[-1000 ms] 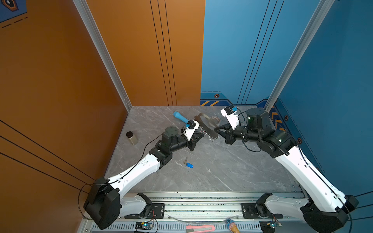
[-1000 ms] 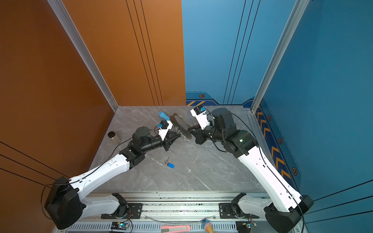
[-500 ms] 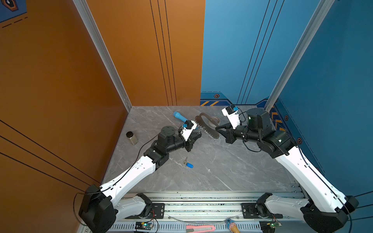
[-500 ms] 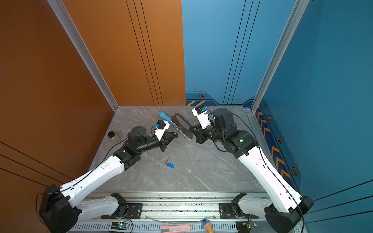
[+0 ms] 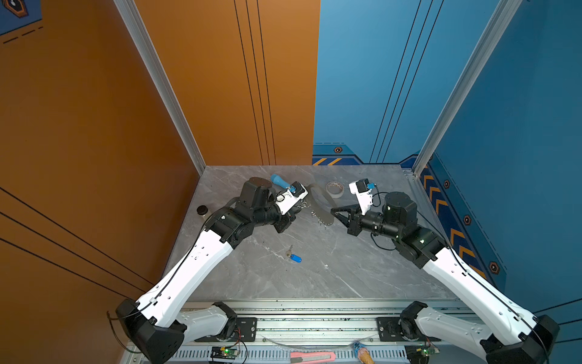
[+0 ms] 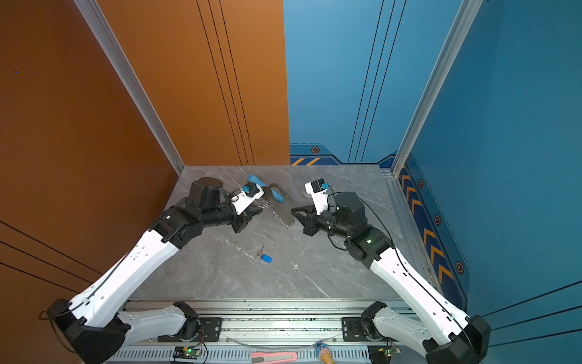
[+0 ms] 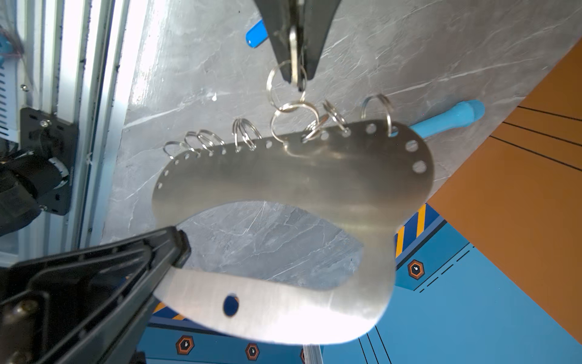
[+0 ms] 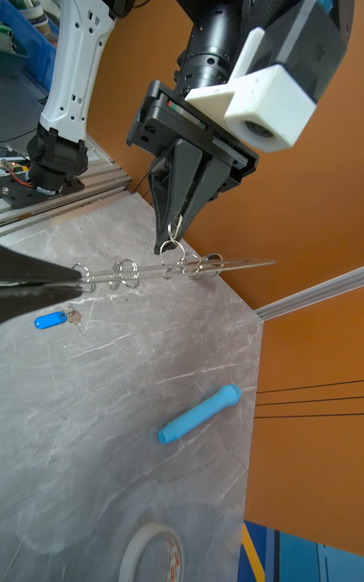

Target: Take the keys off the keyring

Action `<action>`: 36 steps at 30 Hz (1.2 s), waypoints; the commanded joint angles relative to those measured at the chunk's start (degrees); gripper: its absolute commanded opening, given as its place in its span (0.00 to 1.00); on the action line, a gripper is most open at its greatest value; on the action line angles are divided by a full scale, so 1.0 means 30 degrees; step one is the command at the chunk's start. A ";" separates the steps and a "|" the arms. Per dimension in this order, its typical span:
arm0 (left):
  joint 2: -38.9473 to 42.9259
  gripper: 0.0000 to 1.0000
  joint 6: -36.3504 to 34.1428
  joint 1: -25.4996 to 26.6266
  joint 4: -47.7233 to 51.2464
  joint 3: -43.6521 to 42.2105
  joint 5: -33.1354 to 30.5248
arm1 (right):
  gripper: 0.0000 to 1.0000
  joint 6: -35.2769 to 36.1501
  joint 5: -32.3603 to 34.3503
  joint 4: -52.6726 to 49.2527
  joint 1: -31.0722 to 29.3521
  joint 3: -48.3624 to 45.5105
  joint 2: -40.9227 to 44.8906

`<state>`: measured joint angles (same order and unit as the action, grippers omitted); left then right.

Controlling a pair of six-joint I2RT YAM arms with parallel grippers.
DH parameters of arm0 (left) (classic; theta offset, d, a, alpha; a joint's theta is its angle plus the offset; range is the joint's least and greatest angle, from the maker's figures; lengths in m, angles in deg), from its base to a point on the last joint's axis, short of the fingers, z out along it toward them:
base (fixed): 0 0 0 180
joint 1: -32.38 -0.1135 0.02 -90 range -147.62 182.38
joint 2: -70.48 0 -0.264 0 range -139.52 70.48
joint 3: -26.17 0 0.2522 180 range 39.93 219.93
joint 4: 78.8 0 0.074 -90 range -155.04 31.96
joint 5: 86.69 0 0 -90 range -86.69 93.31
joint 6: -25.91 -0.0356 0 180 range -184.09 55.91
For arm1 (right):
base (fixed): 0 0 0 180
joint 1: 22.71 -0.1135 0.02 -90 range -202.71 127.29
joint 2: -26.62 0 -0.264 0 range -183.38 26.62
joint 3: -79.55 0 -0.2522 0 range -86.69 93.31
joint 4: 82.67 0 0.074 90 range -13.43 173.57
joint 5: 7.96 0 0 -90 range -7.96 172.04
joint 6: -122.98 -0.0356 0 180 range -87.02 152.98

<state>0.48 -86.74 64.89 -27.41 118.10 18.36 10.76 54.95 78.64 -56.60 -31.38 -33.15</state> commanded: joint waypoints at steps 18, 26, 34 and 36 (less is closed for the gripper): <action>-0.2150 0.00 -0.1533 0.1574 0.9024 0.7221 -0.3675 | 0.35 0.1419 0.2141 0.6454 -0.3109 -0.2440 0.1494; -0.2405 0.00 -0.0867 0.2485 0.9174 0.8163 -0.3608 | 0.27 0.5745 -0.0670 0.5542 -0.3835 -0.0217 -0.0497; -0.3038 0.00 0.0223 0.2924 1.0105 0.9515 -0.3896 | 0.31 0.8355 0.1469 0.4281 -0.4908 0.0216 -0.0042; -0.3122 0.00 0.0335 0.3032 1.0378 0.9653 -0.4070 | 0.31 0.8872 0.1633 0.3926 -0.5231 0.0424 -0.0030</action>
<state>-8.53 -87.60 73.13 1.26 145.12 7.28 32.55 57.27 92.96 -71.18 -32.17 -34.44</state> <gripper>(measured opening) 0.074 0.313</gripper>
